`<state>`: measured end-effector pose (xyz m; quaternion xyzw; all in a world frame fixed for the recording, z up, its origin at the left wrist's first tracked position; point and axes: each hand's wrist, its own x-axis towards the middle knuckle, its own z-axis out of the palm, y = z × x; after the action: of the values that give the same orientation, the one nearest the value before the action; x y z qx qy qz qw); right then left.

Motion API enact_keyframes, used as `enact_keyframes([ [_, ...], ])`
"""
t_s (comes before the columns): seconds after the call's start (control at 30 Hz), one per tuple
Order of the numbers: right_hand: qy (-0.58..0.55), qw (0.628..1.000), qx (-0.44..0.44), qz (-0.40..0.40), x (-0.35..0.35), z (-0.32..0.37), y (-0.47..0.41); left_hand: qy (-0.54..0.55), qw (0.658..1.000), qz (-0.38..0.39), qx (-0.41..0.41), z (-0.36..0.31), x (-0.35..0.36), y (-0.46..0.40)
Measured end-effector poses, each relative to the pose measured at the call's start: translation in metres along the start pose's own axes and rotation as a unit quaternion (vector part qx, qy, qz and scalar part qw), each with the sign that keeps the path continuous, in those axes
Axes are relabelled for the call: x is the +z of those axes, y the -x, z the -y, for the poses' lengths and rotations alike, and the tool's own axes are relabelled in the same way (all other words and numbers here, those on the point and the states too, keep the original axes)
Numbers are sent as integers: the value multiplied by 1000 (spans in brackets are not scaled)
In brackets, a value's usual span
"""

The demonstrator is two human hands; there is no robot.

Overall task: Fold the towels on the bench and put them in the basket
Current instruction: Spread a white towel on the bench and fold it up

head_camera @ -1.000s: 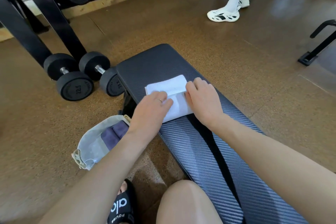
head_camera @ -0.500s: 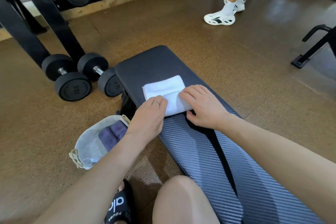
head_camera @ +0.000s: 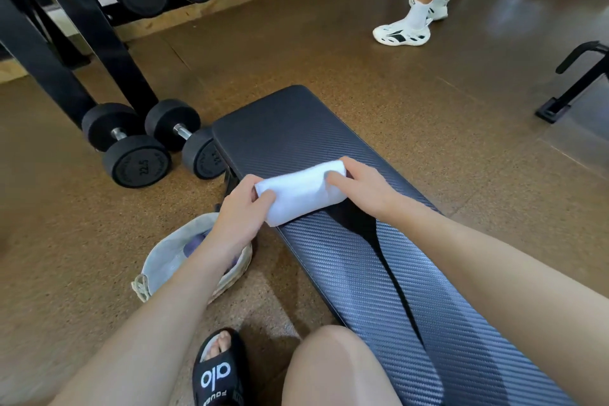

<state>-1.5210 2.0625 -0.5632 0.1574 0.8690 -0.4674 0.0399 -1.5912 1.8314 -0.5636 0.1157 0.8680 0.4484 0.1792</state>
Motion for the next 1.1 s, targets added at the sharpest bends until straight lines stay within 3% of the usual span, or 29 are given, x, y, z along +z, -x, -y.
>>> enact_keyframes([
  [0.2, 46, 997, 64, -12, 11, 9, -19, 44, 994, -1, -95, 3, 4, -9],
  [0.37, 8, 994, 108, 6, 12, 19, -17, 206, 956, 55, -204, 7, 4, -6],
  [0.67, -25, 985, 153, 81, 40, 38, 21, 298, 928, 52, -216, 21, -24, 29],
  [0.77, -56, 973, 162, 152, 53, 51, 31, 284, 937, 30, -203, 30, -46, 46],
  [0.93, -94, 966, 73, 230, 98, 81, 19, 156, 971, 108, -143, 49, -123, 53],
  [1.1, -182, 880, 77, 431, 168, 107, -11, 40, 984, 122, -124, 62, -179, 42],
])
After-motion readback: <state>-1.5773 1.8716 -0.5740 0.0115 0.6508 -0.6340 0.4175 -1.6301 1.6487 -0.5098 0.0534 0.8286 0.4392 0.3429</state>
